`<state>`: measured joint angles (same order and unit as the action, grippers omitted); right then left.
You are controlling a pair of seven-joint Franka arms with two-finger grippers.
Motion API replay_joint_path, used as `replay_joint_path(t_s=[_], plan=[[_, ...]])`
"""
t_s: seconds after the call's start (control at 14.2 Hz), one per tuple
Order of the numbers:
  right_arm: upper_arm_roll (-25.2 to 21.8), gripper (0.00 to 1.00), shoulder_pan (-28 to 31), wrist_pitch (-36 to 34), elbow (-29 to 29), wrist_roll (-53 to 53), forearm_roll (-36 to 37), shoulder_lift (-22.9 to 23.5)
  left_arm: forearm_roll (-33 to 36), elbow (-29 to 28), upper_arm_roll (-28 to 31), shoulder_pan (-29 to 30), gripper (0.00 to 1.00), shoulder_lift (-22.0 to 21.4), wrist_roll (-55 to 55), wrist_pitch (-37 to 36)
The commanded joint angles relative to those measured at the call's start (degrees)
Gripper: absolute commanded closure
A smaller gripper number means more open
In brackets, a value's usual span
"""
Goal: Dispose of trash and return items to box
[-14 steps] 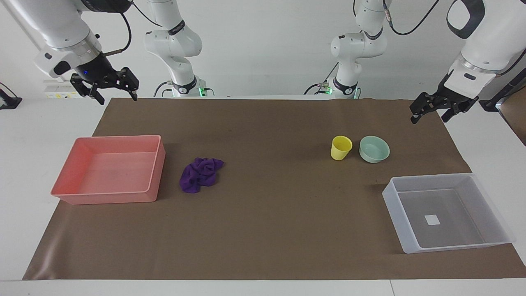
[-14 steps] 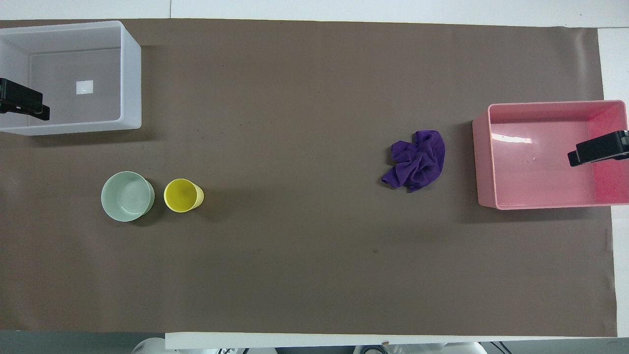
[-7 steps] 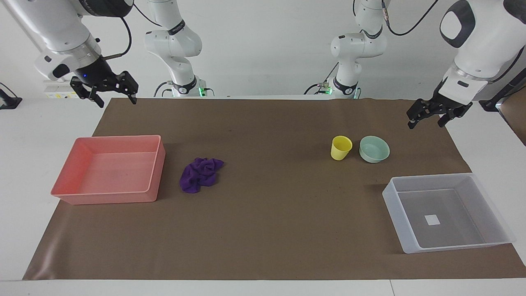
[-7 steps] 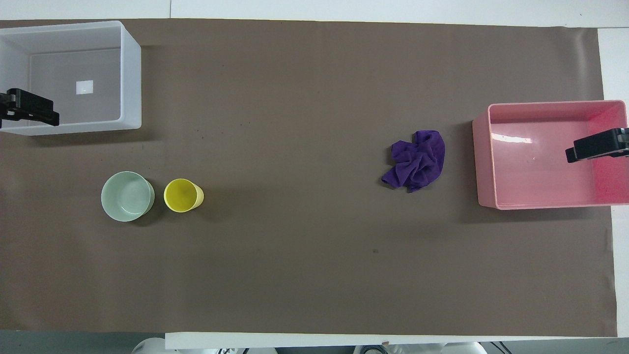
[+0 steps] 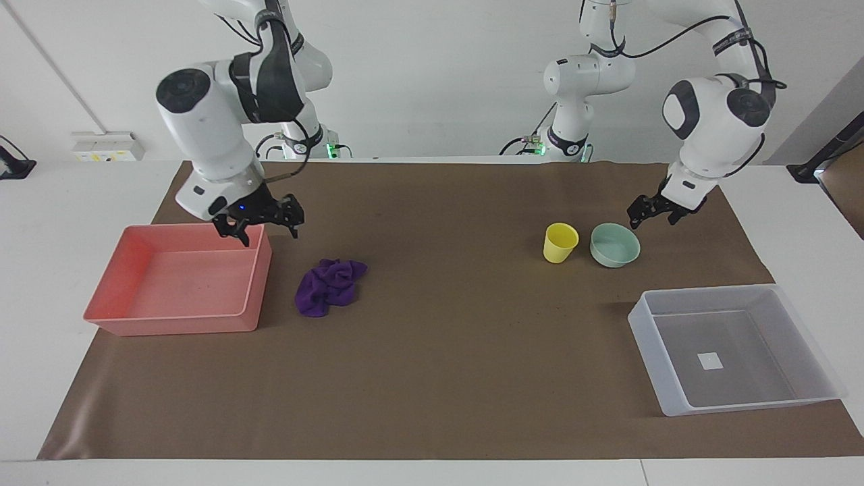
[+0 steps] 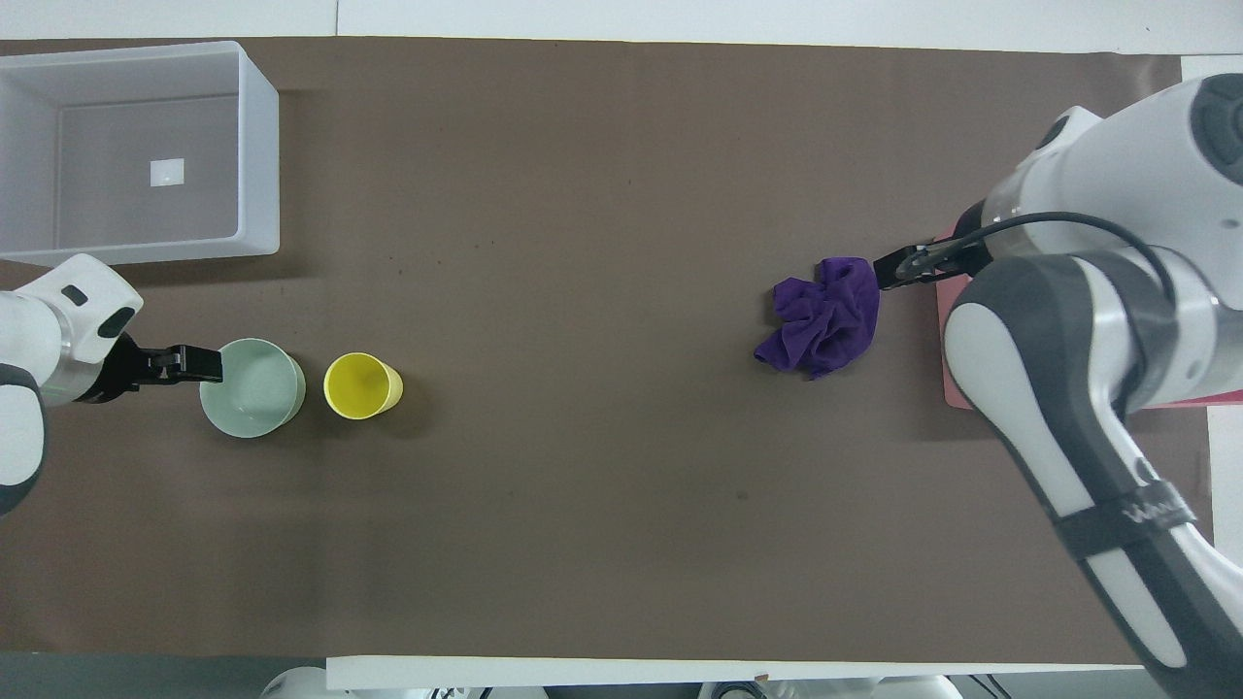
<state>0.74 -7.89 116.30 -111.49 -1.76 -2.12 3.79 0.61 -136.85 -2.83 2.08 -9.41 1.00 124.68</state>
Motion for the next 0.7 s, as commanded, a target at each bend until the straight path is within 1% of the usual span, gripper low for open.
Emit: replay_joint_path(t_s=[0.0,0.07,0.14,0.28,0.35,0.42,0.49,0.56,0.63], plan=[[0.1,0.01,-1.9,10.6,-6.2,2.0,-0.3,1.7,-0.7,-4.4,-0.1,1.0,0.18,4.0,0.3,10.4],[0.1,0.01,-2.4,13.0,-7.5,2.9,-0.3,2.9,-0.7,-4.6,-0.1,1.1,0.95,4.9,0.6,12.7],[0.0,0.01,-3.0,13.9,-8.6,3.3,-0.3,3.6,-0.7,-5.0,-0.1,1.1,1.00,5.0,0.3,13.3],[0.0,0.03,-3.0,14.0,-10.9,3.0,-0.3,4.6,-0.7,-5.0,-0.1,1.4,1.00,5.1,-0.1,13.3],[0.0,0.06,-3.0,14.5,-11.9,3.1,-0.3,5.2,-0.7,-5.0,-0.1,1.6,1.00,5.1,-0.1,13.3],[0.0,0.15,-3.1,16.3,-12.3,3.0,-0.3,6.0,-0.7,-4.9,-0.1,1.9,0.99,5.1,-0.1,13.1],[0.0,0.33,-3.0,17.7,-13.1,2.9,-0.3,6.5,-0.7,-4.9,-0.1,1.9,0.95,5.1,-0.1,13.3],[0.0,0.46,-3.0,18.2,-13.3,2.9,-0.3,6.9,-0.7,-4.9,-0.1,1.9,0.94,5.1,-0.1,13.2],[0.0,0.64,-3.1,18.1,-13.2,3.3,-0.3,7.0,-0.7,-4.7,-0.1,1.9,0.94,5.1,-0.1,12.8]])
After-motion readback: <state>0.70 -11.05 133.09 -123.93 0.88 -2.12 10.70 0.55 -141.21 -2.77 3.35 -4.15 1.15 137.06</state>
